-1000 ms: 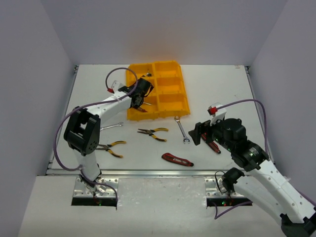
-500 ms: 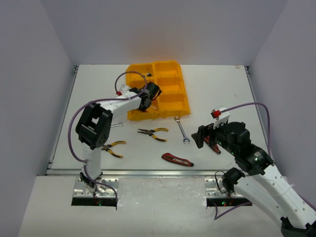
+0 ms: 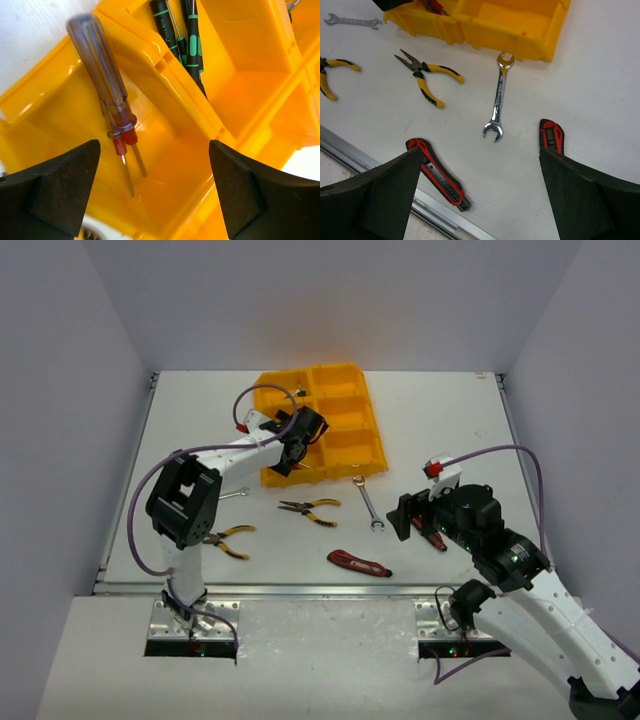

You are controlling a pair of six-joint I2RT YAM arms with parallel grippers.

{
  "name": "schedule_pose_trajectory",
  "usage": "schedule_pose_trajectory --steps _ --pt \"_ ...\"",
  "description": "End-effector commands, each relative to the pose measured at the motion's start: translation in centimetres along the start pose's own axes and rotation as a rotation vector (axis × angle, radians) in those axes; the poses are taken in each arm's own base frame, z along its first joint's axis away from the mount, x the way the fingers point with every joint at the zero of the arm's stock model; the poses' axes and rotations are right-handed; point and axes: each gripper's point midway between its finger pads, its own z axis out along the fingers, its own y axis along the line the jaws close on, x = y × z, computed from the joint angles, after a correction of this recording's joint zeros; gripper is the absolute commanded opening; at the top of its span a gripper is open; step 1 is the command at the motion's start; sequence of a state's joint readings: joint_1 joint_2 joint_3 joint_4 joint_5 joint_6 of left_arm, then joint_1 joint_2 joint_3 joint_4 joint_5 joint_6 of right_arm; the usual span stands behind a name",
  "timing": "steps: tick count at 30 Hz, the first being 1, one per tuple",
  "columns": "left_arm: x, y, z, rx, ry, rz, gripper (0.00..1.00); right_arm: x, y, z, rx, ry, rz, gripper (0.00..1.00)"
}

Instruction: Sort the tools into containers

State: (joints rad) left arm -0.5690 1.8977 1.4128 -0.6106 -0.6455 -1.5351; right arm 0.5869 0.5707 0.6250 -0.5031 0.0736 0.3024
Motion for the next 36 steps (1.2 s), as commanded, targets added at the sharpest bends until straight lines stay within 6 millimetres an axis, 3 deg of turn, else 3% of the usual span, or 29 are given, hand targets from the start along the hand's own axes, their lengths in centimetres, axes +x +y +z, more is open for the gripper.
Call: schedule_pose_trajectory --steps 1,7,11,13,16,18,21,23,26,28,32,34,36 --pt "-3.4 -2.5 -4.1 0.129 -0.034 -0.035 0.93 -2.0 0.7 0.4 -0.027 -0.049 0.009 0.99" --pt "-8.7 -1.9 -8.7 0.208 -0.128 -0.024 1.00 -1.4 1.2 1.8 -0.044 -0.015 0.039 0.99" --pt "-12.3 1.7 -10.3 0.185 -0.227 0.058 1.00 -1.1 1.6 3.1 -0.051 0.005 0.087 0.99" --pt "-13.3 4.6 -10.3 0.132 -0.214 0.113 1.00 -0.6 2.1 4.0 -0.065 0.035 0.135 0.99" --pt "-15.7 7.3 -9.0 0.108 -0.179 0.147 1.00 -0.6 3.3 5.1 -0.118 0.065 0.152 0.99" --pt "-16.1 9.6 -9.2 0.143 -0.117 0.255 1.00 0.1 2.8 6.3 -0.076 0.124 0.157 0.99" --pt "-16.8 11.7 -10.1 0.147 -0.113 0.376 1.00 1.9 -0.6 7.8 0.144 0.275 0.140 0.99" --pt "-16.9 12.3 -11.8 0.196 -0.097 0.421 1.00 3.0 -1.2 8.3 0.190 0.365 0.114 0.99" --pt "-17.4 12.7 -13.9 0.254 -0.100 0.505 1.00 3.0 -1.7 9.4 0.235 0.412 0.103 0.97" --pt "-18.8 12.8 -15.4 0.282 -0.144 0.557 1.00 3.9 -2.5 9.8 0.285 0.454 0.088 0.96" --pt "-20.5 14.1 -16.1 0.263 -0.246 0.612 1.00 4.6 -2.4 10.7 0.288 0.533 0.067 0.90" --pt "-19.3 14.8 -15.4 0.309 -0.243 0.602 1.00 5.2 -1.7 11.2 0.266 0.577 0.065 0.83" --pt "-18.9 14.0 -16.4 0.393 -0.235 0.597 1.00 5.4 -1.5 11.7 0.265 0.589 0.050 0.78"
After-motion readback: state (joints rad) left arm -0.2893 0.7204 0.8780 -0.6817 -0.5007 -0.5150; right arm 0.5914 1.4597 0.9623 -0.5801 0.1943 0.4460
